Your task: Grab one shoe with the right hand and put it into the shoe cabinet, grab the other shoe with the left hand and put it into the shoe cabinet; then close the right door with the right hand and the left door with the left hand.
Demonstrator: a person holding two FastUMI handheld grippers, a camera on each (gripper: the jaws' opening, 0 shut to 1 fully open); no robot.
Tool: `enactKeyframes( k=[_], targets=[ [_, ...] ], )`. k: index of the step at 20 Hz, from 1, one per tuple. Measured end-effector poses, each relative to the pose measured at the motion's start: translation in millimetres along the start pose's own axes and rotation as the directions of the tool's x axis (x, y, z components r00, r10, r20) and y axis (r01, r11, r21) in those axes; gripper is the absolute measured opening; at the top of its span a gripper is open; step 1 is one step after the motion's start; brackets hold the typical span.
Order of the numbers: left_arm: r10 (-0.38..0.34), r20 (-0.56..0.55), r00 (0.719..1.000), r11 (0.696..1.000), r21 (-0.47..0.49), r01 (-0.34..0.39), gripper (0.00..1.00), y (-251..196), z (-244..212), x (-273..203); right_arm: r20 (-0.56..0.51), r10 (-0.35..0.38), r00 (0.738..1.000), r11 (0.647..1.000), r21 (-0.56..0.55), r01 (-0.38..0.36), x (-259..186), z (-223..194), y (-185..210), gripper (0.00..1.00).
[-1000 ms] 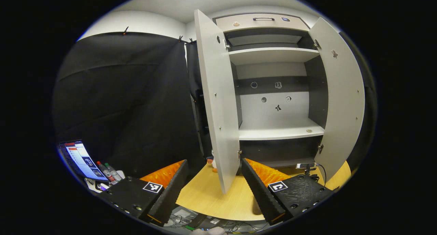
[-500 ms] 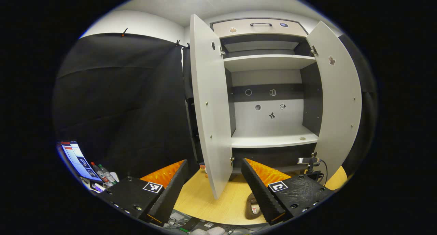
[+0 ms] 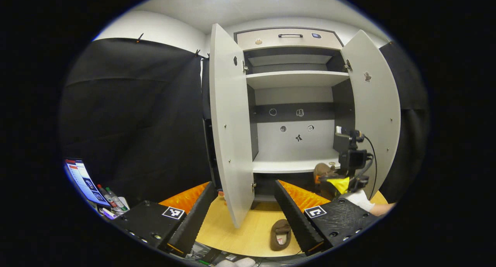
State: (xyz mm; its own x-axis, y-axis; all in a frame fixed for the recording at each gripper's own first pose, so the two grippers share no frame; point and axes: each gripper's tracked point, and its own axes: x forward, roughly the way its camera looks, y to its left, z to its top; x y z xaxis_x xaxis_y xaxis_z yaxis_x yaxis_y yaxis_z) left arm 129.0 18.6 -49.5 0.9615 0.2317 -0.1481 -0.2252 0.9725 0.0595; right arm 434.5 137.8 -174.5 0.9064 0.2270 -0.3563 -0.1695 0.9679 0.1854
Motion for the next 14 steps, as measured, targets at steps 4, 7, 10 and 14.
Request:
enactKeyframes(
  k=[4, 7, 10, 14],
  targets=[
    [0.006, 0.007, 1.000, 1.000, -0.006, -0.005, 0.96, -0.7, 2.0, -0.9, 0.090, -0.028, 0.996, 1.000, -0.004, 0.029, 37.6, 76.8, 5.1, 0.11],
    [0.010, 0.013, 1.000, 1.000, -0.007, -0.009, 0.96, -2.2, 4.8, -3.9, 0.102, -0.066, 0.993, 0.997, -0.037, 0.070, 76.1, 111.7, 1.5, 0.12],
    [0.011, 0.012, 1.000, 1.000, 0.005, -0.012, 0.96, -5.8, 4.3, -6.2, 0.079, -0.124, 0.989, 0.991, -0.049, 0.128, 114.4, 132.0, -10.8, 0.11],
    [0.017, -0.002, 1.000, 1.000, -0.004, -0.017, 0.96, -8.9, 0.2, -8.7, -0.036, -0.183, 0.982, 0.981, -0.077, 0.180, 159.6, 124.9, -31.0, 0.11]
  ],
)
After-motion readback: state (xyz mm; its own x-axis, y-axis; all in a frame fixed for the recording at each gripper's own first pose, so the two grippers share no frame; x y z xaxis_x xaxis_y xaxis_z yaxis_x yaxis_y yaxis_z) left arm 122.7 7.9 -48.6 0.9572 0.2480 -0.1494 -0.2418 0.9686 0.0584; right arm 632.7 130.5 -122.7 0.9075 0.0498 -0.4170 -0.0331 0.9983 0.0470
